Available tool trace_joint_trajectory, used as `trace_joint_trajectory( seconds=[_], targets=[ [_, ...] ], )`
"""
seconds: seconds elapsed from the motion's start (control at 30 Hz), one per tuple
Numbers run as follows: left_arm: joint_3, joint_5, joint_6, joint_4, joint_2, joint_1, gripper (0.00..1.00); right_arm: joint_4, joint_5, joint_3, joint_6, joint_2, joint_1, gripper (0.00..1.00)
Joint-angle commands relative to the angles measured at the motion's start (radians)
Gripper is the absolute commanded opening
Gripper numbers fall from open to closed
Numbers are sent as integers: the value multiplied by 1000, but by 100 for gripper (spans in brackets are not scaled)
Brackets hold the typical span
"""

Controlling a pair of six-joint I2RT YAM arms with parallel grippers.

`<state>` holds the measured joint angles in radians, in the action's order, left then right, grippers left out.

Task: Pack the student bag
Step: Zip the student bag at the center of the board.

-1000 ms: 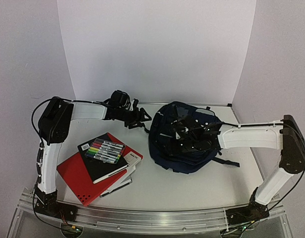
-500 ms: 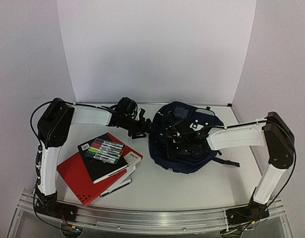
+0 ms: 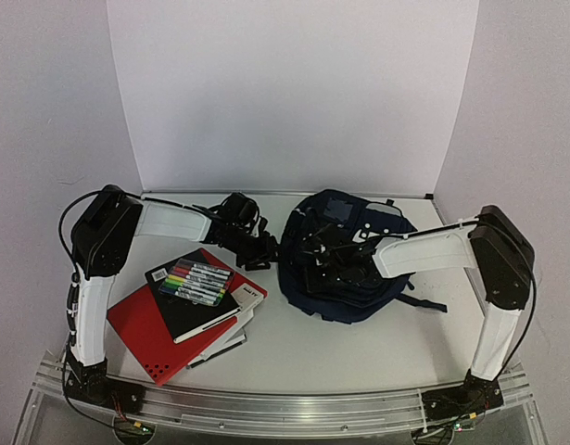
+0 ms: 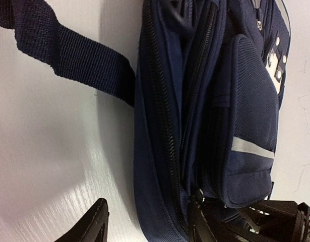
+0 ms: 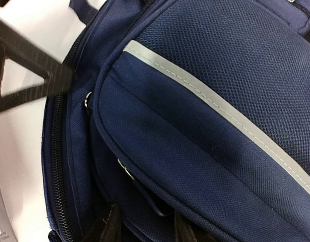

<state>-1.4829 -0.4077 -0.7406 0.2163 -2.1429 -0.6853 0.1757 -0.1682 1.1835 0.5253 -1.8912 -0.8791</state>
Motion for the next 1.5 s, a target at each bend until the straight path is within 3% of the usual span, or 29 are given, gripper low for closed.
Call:
trace_joint_trajectory(
  seconds=[0.0,0.07,0.3,0.57,0.93,1.27,1.47],
  targets=[
    [19,-34,-27,-61,10,0,49,-35,-75,59,-11,-50,13,29],
    [23,-44,-27,-86,4,0,45,-34,-95,71,-13,-68,14,26],
    [28,-58,-58,-152,-16,1,21,-33,-95,98,-22,-57,12,1],
    [64,-34,-140,-282,3,41,1,-32,-76,3,13,35,5,0],
    [13,-36,-135,-279,-25,102,0,-30,-45,-201,94,224,6,0],
    [-76,-40,-62,-226,-41,159,0,-28,-2,-291,121,269,66,0],
    [-208,-77,12,-164,-110,210,0,-32,10,-325,133,299,103,0]
  ],
)
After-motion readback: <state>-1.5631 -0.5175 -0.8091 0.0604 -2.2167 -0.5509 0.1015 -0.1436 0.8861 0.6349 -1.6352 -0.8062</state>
